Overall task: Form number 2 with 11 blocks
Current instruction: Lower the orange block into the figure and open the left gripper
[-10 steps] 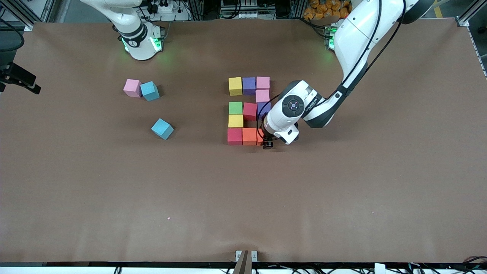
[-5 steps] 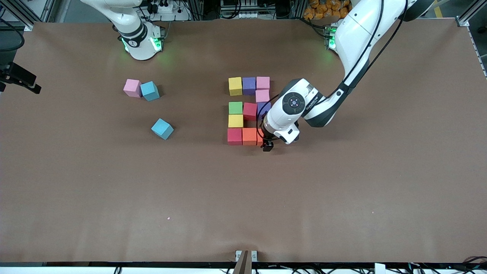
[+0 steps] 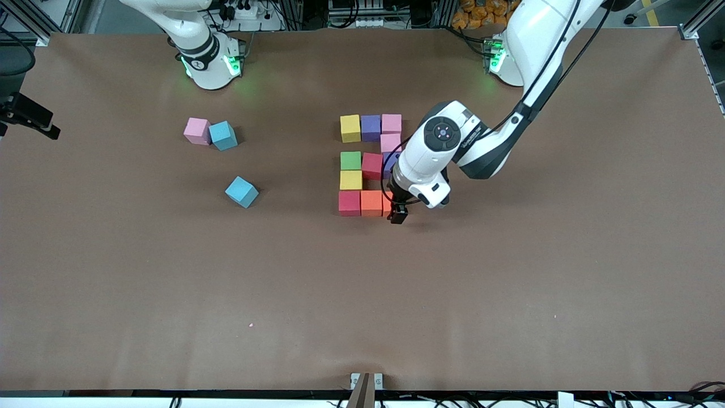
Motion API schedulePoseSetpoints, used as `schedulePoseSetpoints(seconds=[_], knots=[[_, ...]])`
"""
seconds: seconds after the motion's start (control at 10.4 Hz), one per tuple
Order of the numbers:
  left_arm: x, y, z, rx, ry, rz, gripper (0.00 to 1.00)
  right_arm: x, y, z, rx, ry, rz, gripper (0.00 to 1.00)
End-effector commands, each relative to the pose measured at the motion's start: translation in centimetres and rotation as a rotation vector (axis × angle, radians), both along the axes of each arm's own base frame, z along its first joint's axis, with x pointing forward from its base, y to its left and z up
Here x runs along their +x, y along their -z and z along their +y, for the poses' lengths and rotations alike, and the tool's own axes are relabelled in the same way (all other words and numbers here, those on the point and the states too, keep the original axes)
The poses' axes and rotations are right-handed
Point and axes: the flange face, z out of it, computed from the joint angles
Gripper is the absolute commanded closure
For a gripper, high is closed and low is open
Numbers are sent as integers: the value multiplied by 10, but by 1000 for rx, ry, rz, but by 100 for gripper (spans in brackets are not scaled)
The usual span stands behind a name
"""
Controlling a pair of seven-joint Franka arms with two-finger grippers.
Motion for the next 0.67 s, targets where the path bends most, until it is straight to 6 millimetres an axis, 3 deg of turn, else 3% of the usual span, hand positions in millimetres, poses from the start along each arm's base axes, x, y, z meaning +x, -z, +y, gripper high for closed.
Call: schedulePoseSetpoints(seconds=[0.0, 0.29, 0.58], knots=[[-1, -34, 8, 43, 88, -46, 0, -1, -7, -2, -2, 18, -4, 0], [10, -66, 24, 107, 240, -68, 0, -1, -6, -2, -2, 18, -3, 0], [29, -97, 55, 129, 309, -135, 0, -1, -6, -1, -2, 18, -3, 0]])
